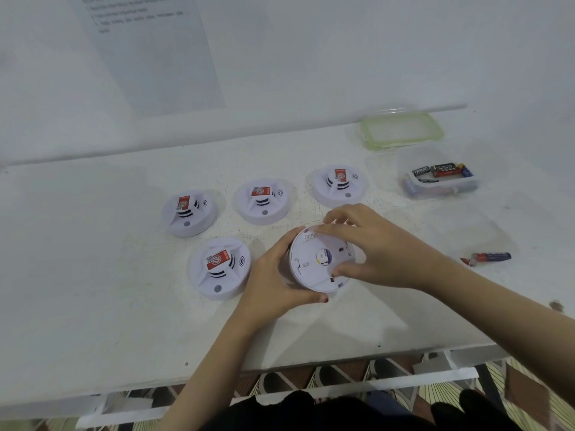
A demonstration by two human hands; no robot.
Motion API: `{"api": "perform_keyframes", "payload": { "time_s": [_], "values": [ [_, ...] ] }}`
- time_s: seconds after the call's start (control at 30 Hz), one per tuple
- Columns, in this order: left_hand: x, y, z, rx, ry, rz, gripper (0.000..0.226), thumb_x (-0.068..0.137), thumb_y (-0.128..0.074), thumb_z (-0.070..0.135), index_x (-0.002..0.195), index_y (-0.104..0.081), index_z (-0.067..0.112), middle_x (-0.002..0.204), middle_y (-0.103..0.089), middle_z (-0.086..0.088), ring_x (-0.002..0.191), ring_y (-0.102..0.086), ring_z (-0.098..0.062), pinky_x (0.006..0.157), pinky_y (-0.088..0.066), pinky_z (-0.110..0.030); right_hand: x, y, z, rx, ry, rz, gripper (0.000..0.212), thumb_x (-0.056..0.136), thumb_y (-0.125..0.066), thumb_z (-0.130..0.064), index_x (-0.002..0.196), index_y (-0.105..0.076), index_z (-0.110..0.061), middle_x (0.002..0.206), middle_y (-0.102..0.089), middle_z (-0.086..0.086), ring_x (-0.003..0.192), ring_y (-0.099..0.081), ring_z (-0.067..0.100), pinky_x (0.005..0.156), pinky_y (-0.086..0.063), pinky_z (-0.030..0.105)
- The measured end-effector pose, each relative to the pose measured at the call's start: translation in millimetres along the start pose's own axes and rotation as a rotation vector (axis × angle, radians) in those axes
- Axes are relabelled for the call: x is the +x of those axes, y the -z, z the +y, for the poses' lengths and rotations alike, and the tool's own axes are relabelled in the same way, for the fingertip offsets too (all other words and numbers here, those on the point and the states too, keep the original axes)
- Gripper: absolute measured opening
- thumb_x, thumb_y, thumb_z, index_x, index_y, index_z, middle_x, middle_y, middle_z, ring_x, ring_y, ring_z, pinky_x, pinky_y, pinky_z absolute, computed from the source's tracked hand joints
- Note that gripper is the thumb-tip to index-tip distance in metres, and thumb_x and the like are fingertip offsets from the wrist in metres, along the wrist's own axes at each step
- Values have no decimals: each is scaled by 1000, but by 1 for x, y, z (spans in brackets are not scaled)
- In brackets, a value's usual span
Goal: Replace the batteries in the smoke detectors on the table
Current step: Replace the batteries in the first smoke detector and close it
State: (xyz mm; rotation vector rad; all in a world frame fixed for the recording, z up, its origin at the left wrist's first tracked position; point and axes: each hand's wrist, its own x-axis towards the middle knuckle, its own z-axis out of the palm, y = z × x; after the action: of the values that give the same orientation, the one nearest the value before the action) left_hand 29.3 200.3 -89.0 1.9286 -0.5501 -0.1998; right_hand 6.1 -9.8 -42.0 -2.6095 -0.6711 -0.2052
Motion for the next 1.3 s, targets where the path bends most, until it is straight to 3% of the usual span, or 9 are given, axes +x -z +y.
{"api": "perform_keyframes", "payload": {
  "time_s": [0.1, 0.27, 0.53, 0.87, 0.97, 1.13, 1.3],
  "values": [
    [1, 1, -1, 12, 2, -6, 101, 48, -97, 22, 137, -48, 24, 127, -59, 18, 120, -51, 3, 94, -43, -12, -1, 1, 2, -60, 32, -3, 56, 72, -66, -44, 121, -61, -17, 111, -56, 2, 99, -50, 17, 81, -45, 28],
    [2, 1, -2, 17, 7, -11, 103, 47, -97, 23, 138, -48, 24, 128, -59, 17, 121, -50, 3, 95, -43, -13, -1, -1, 3, -120, 47, -18, 57, 71, -71, -42, 120, -61, -15, 107, -60, 2, 94, -55, 20, 79, -42, 25],
    [1, 1, -1, 2, 7, 0, 99, 48, -96, 21, 135, -49, 27, 125, -59, 22, 119, -50, 6, 91, -42, -7, 1, -2, -1, -123, -5, -9, 55, 71, -63, -52, 112, -65, -14, 95, -59, 1, 83, -53, 17, 75, -35, 21],
    [2, 0, -2, 25, -24, 13, 100, 47, -97, 24, 136, -49, 21, 127, -58, 18, 121, -50, 4, 92, -40, -7, -2, -11, -5, -211, -60, 104, 52, 66, -66, -54, 101, -64, -15, 80, -53, -3, 73, -48, 18, 72, -33, 29],
    [1, -1, -2, 31, -28, 26, 98, 48, -96, 25, 134, -51, 19, 125, -60, 16, 119, -51, 4, 89, -40, -5, -4, -13, -6, -176, -89, 104, 53, 65, -66, -53, 104, -63, -17, 88, -57, -4, 79, -51, 17, 73, -33, 29],
    [-3, -3, -1, 72, -34, 30, 104, 49, -95, 35, 139, -46, 21, 132, -56, 14, 125, -48, 1, 99, -41, -14, -9, -19, -15, 69, -210, 85, 67, 74, -61, -63, 127, -47, -26, 126, -48, -4, 111, -46, 12, 91, -39, 25],
    [-5, -4, 0, 58, -43, 65, 104, 48, -95, 37, 139, -44, 25, 132, -57, 14, 125, -51, -3, 102, -45, -28, 2, -23, -31, 336, -390, 101, 89, 66, -78, -51, 137, -29, -32, 123, -43, -15, 113, -42, 6, 90, -37, 22]
  ]
}}
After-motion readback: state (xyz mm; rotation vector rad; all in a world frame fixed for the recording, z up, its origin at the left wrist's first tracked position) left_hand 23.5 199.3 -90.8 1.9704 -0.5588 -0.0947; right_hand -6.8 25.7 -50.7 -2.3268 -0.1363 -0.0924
